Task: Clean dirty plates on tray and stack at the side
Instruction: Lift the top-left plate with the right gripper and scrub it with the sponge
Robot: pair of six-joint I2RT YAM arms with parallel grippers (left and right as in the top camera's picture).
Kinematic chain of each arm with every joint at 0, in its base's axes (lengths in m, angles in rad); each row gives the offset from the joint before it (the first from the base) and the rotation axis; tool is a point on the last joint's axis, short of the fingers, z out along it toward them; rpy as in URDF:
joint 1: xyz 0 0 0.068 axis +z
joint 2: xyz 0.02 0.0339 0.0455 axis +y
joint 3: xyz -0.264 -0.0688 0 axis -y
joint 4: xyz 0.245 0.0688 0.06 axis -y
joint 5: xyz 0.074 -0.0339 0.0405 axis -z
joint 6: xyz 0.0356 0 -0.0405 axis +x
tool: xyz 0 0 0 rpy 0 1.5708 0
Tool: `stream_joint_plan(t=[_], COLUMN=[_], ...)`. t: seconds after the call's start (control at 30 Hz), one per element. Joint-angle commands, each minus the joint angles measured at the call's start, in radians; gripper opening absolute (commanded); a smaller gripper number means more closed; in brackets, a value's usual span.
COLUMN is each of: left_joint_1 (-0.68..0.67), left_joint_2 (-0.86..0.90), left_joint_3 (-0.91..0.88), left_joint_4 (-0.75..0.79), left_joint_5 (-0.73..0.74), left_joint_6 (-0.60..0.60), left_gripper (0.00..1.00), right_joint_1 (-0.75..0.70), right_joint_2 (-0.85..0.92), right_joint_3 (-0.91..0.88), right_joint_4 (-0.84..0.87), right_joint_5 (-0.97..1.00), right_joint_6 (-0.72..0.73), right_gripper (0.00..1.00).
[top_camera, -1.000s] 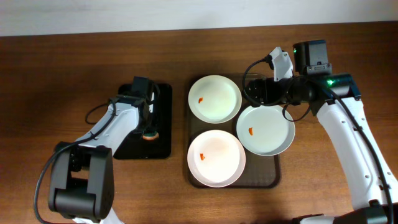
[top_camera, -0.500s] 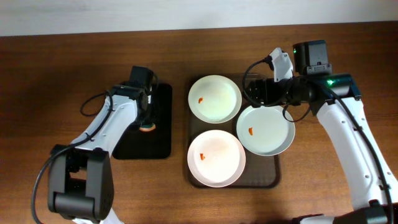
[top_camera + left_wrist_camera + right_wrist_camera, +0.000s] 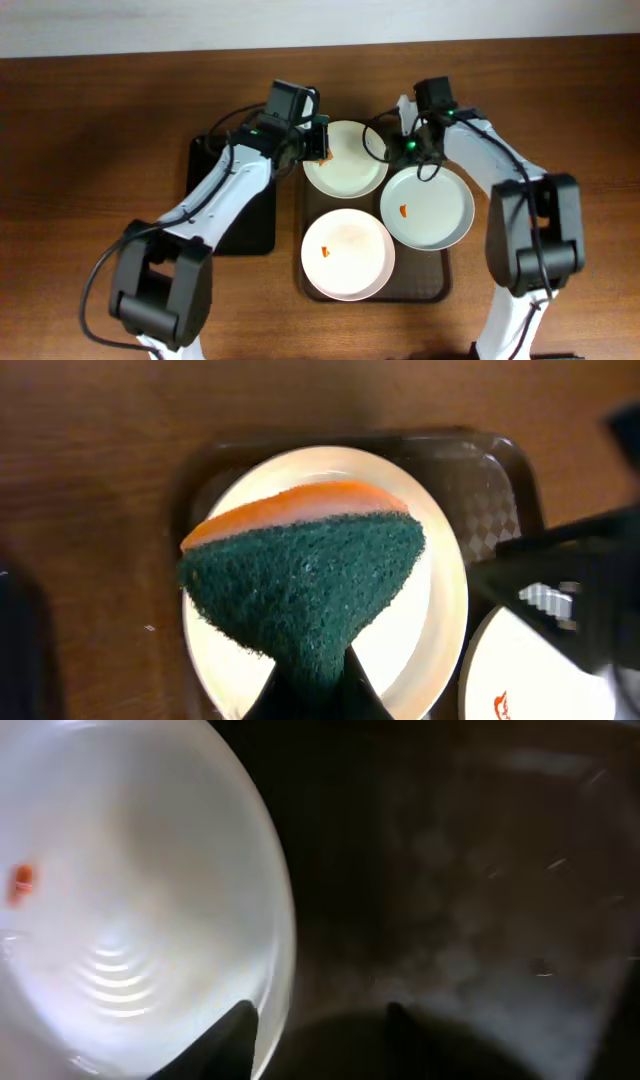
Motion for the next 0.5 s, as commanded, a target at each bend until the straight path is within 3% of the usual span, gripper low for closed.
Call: stream_joint_plan(t=[0.0, 0.03, 0.17, 0.27, 0.47], left_joint_1=[-0.025, -0.025, -0.025, -0.055, -0.116], left_joint_2=[0.051, 0.066, 0.085, 0.141, 0.271], left_joint_3=[0.014, 0.014, 0.014, 0.014, 0.014], left_joint_4=[0.049, 0.067, 0.106, 0.122, 0.148], left_joint_5=[0.023, 0.035, 0.037, 0.037, 0.013], left_joint_6=[-0.045, -0.052, -0.058, -0.058, -0.086], left_gripper=[0.00, 0.00, 0.00, 0.00, 0.00], right_joint_1=[0.007, 0.013, 0.018, 0.018, 0.018], right_joint_2=[0.037, 0.041, 0.066, 0.066, 0.066], right_joint_3=[0.009, 0.006, 0.006, 0.006, 0.006], right_joint_4=[0.016, 0.018, -0.008, -0.041, -0.043], right_joint_5=[-0.031, -0.031, -0.026, -0.023, -0.023], right_joint_6=[0.006, 0.006, 0.028, 0.153, 0.157], right_gripper=[0.38, 0.35, 0.09, 0.07, 0.07])
